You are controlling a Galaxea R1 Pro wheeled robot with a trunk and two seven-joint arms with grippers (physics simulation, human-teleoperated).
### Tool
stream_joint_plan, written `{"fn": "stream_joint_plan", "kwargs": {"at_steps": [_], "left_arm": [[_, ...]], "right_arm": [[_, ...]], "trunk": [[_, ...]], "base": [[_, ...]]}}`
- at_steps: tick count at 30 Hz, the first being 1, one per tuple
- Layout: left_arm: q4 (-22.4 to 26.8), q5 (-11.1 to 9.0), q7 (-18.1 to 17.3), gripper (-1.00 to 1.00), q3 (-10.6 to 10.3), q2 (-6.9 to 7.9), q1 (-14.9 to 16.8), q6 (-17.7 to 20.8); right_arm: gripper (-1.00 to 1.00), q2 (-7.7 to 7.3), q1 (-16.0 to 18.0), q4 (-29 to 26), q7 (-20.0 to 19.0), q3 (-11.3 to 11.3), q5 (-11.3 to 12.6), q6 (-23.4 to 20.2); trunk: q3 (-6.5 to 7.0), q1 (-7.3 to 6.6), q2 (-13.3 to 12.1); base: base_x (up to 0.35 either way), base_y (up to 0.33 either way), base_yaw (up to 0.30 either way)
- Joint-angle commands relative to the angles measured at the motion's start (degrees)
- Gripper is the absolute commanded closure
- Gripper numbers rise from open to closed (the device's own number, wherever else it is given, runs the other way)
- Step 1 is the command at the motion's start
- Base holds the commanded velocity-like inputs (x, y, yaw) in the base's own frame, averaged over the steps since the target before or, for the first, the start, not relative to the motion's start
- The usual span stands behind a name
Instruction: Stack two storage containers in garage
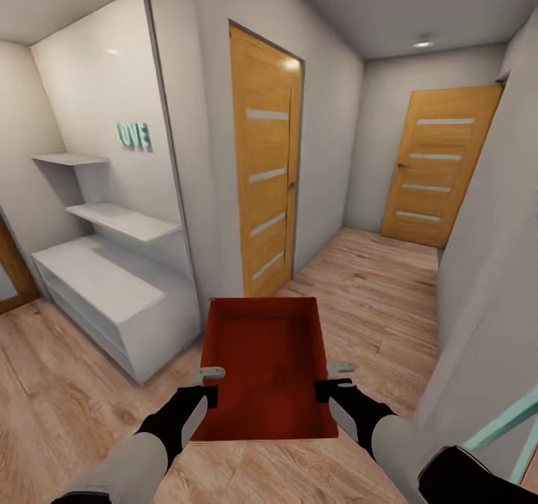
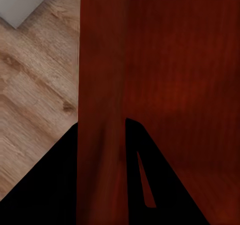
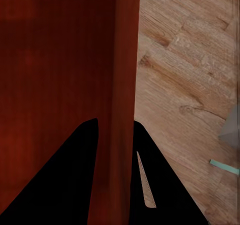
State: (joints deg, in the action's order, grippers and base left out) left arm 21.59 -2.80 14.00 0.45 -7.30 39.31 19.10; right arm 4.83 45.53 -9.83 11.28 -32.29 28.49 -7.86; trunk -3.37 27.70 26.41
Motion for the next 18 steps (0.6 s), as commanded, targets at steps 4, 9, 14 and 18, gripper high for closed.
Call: {"fn": "stream_joint_plan", "kwargs": {"at_steps": [4,9,14,18], "left_arm": [[-0.1,-1.0,0.4,1.00,-0.3,1.59,0.0,0.3],[-0.1,-1.0,0.4,1.00,-0.3,1.59,0.0,0.3],[-0.1,-1.0,0.4,1.00,-0.3,1.59,0.0,0.3],[-0.1,-1.0,0.4,1.00,-0.3,1.59,0.0,0.3]], "right_arm": [[1.00,-0.62,0.1,-0.3,0.3,-0.1,-0.4,1.5],[1.00,-0.61,0.1,-0.3,0.3,-0.1,-0.4,1.5],[1.00,-0.61,0.1,-0.3,0.3,-0.1,-0.4,1.5],[1.00,-0.61,0.1,-0.3,0.3,-0.1,-0.4,1.5]], "trunk": [[-0.12,0.06,0.1],[-0.12,0.06,0.1],[-0.12,0.06,0.1],[-0.12,0.06,0.1]], "base": [[0.321,0.000,-0.241],[0.321,0.000,-0.243],[0.321,0.000,-0.243],[0.321,0.000,-0.243]]}}
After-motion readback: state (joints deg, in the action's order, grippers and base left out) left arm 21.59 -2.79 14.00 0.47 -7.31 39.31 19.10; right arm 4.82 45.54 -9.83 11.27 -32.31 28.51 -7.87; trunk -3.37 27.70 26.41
